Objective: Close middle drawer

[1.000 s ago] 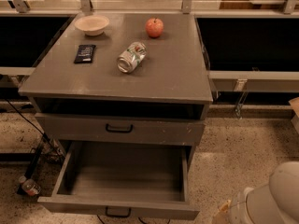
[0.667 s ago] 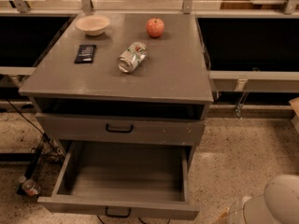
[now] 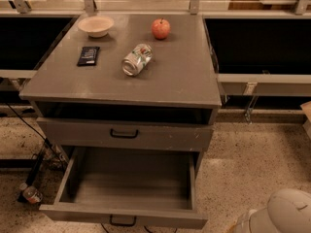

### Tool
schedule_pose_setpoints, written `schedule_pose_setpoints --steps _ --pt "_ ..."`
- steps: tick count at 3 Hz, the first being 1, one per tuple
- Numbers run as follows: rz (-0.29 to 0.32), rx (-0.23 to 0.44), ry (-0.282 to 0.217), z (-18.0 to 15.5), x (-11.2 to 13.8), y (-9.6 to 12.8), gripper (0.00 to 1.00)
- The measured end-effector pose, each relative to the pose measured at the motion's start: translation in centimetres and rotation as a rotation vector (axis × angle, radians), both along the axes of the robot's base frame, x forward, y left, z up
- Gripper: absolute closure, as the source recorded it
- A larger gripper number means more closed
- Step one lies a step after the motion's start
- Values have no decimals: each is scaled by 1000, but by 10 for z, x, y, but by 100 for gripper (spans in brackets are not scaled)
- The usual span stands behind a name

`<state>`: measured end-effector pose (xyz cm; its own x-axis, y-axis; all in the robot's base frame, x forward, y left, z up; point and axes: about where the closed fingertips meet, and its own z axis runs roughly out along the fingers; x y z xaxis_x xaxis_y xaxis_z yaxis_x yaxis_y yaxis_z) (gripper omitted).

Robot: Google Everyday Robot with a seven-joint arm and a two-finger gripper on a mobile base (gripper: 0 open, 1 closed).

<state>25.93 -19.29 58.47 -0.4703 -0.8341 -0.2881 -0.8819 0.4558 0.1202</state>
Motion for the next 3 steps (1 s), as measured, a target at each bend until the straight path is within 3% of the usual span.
schedule_pose_setpoints --steps 3 --pt "-141 69 29 -64 19 -5 100"
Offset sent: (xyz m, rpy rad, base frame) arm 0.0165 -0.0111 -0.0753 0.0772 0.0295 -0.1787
